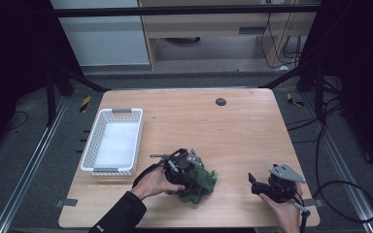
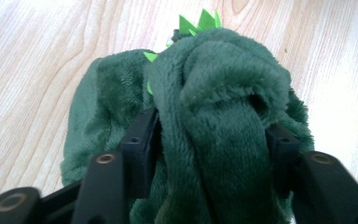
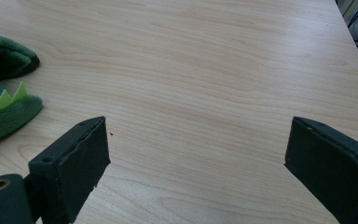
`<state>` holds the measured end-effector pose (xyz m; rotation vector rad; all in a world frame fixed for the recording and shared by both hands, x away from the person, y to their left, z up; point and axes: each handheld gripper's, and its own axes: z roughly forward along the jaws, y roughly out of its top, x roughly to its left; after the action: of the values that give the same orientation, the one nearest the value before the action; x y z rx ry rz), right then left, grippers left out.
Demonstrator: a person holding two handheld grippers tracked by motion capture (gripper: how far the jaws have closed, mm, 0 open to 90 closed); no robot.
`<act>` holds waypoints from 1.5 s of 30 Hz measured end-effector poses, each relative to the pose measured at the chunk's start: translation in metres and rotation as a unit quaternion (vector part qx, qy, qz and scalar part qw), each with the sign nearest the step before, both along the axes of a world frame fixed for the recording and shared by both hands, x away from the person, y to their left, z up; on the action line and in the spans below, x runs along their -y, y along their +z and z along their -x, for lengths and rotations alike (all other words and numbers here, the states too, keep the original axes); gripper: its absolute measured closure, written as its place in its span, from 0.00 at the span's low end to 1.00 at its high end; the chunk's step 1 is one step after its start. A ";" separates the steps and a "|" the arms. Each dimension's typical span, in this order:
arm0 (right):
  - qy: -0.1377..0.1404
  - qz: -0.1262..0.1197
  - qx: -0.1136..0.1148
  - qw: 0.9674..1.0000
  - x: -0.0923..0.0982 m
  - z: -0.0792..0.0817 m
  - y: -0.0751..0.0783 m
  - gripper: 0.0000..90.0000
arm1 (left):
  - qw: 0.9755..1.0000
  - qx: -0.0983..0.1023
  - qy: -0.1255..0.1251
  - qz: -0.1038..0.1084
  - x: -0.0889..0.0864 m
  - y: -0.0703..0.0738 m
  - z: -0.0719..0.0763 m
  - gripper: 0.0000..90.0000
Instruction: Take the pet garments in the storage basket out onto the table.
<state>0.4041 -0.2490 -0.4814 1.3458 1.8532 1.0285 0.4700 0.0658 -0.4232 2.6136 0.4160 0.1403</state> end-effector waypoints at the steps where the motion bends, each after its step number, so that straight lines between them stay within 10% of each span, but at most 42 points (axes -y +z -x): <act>1: 0.000 0.000 0.000 1.000 0.000 0.000 0.000 0.07 | 1.000 0.000 0.002 0.003 -0.001 0.001 0.000 0.49; 15: -0.001 0.000 -0.004 1.000 0.000 0.000 -0.001 0.07 | 0.998 0.016 0.027 0.051 -0.022 0.008 0.011 0.33; 29: -0.003 -0.002 -0.005 1.000 0.000 0.000 -0.001 0.06 | 0.988 0.028 0.081 0.131 -0.053 0.013 0.025 0.31; 37: -0.005 -0.003 -0.007 1.000 0.000 0.000 -0.001 0.06 | 0.974 0.035 0.122 0.185 -0.078 0.009 0.032 0.32; 45: -0.005 -0.002 -0.007 1.000 0.000 -0.001 -0.002 0.06 | 0.951 0.068 0.191 0.234 -0.111 0.004 0.043 0.33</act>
<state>0.4050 -0.2495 -0.4833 1.3671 1.8541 1.0199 0.4267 0.1763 -0.4197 2.0219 0.7951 0.3075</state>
